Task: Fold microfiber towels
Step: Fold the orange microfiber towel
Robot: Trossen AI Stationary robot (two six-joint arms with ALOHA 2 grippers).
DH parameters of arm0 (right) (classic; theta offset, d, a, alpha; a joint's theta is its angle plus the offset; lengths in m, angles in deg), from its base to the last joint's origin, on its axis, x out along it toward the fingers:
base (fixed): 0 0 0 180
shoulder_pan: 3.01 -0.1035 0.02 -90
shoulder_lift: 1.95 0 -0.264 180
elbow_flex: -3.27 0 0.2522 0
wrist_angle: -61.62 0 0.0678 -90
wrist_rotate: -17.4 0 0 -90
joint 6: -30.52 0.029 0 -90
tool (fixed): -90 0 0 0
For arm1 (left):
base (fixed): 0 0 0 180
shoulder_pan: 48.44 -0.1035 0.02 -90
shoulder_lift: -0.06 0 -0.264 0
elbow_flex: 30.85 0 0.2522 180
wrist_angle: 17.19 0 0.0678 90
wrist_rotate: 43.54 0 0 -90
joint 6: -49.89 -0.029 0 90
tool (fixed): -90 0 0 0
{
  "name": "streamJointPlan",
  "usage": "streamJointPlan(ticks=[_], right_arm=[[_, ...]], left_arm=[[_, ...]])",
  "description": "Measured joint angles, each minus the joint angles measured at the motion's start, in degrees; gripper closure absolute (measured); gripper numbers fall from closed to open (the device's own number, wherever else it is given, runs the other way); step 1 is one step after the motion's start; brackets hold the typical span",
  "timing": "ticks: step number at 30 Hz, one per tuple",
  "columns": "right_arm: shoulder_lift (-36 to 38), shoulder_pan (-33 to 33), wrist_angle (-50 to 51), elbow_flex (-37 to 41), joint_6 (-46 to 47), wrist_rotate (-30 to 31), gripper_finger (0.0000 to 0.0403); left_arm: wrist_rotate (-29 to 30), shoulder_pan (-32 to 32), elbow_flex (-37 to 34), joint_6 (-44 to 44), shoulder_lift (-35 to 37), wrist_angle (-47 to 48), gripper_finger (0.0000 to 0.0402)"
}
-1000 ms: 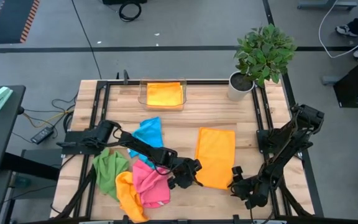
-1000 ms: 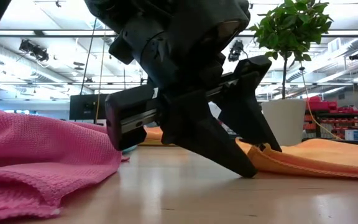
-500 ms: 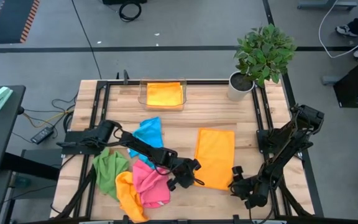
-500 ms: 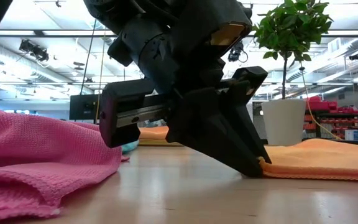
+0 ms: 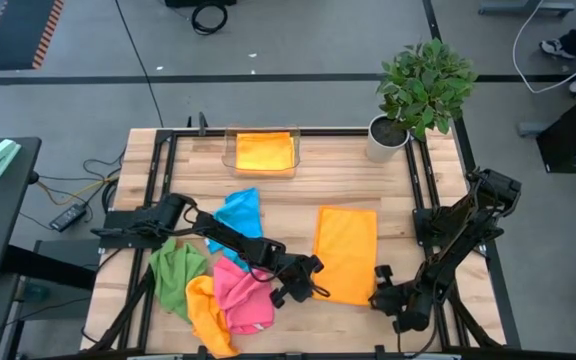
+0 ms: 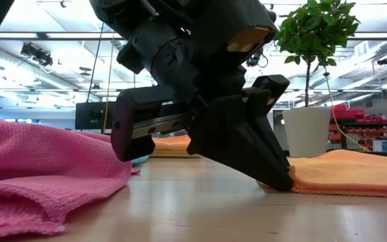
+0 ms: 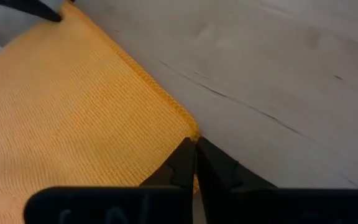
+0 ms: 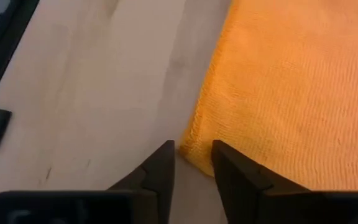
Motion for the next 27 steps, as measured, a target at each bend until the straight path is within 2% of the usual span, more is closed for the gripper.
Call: streamJointPlan(ticks=[5, 9, 12, 16, 20, 27], right_arm=[[0.02, 0.0, -0.25, 0.75, 1.84, 0.6, 0.0353], [0.04, 0.0, 0.11, 0.5, 3.83, 0.52, 0.0389], [1.86, -0.01, 0.48, 0.19, 7.98, -2.67, 0.0398], [8.91, -0.2, 1.31, 0.02, 17.88, -5.85, 0.04], [18.37, -0.15, 5.64, 0.01, 26.98, -5.3, 0.04], [31.81, -1.58, 22.07, -0.04, 42.97, 2.19, 0.0401]], left_arm=[[0.01, -0.02, -0.06, 5.67, -0.02, -0.61, 0.0394], [-1.0, -0.15, -0.21, 15.02, -0.38, -4.45, 0.0388], [-0.78, -0.36, -0.37, 25.3, 0.25, -5.61, 0.0394], [-1.22, -1.31, -0.28, 40.59, 4.87, -5.62, 0.0394], [-2.07, -1.67, -0.24, 48.52, 10.03, -5.11, 0.0396], [-2.54, -5.28, -0.15, 64.58, 14.2, 2.15, 0.0397]])
